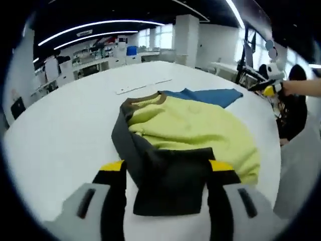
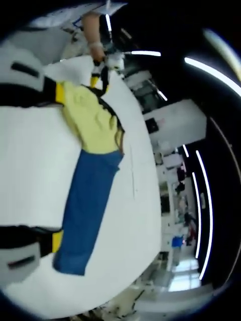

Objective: Fold the garment on the visible template until the final outline fits inside the template.

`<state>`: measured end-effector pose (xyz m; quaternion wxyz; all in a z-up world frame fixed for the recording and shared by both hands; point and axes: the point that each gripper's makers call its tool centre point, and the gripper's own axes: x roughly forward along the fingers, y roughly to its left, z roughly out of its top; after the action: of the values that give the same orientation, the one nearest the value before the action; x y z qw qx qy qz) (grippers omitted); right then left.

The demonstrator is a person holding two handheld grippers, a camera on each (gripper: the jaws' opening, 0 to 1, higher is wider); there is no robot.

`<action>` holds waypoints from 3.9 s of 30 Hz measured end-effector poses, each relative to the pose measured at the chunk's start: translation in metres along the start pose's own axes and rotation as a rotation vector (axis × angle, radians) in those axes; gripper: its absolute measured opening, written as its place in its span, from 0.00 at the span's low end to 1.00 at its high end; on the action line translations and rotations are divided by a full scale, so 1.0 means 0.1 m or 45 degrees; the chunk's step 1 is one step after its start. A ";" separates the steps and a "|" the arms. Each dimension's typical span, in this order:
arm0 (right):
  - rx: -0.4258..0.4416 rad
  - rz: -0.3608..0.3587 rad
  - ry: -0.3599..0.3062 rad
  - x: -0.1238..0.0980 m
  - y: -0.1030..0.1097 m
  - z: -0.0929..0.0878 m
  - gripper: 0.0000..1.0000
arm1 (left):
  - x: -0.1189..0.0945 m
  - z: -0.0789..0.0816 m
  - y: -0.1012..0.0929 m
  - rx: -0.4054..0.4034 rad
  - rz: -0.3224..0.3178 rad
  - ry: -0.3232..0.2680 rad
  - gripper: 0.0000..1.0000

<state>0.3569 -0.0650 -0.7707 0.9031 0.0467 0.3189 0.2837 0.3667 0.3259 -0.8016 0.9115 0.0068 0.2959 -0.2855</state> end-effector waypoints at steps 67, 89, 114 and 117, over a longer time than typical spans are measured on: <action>0.023 0.002 0.005 0.10 0.03 -0.06 0.98 | -1.53 -0.64 2.23 -0.303 0.527 0.258 0.00; 0.082 -0.039 0.029 0.09 -0.06 -0.22 0.98 | -1.66 -0.69 3.05 -0.416 0.725 0.435 0.00; 0.094 -0.055 0.043 0.06 -0.06 -0.30 0.98 | -1.62 -0.66 3.27 -0.301 0.771 0.526 0.13; 0.094 -0.055 0.042 0.06 -0.05 -0.30 0.98 | -1.62 -0.67 3.23 -0.219 0.775 0.523 0.38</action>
<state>0.3451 -0.0689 -0.7995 0.9013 0.0684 0.3450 0.2528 0.3930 0.6917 -0.8192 0.8735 0.0749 0.4799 0.0315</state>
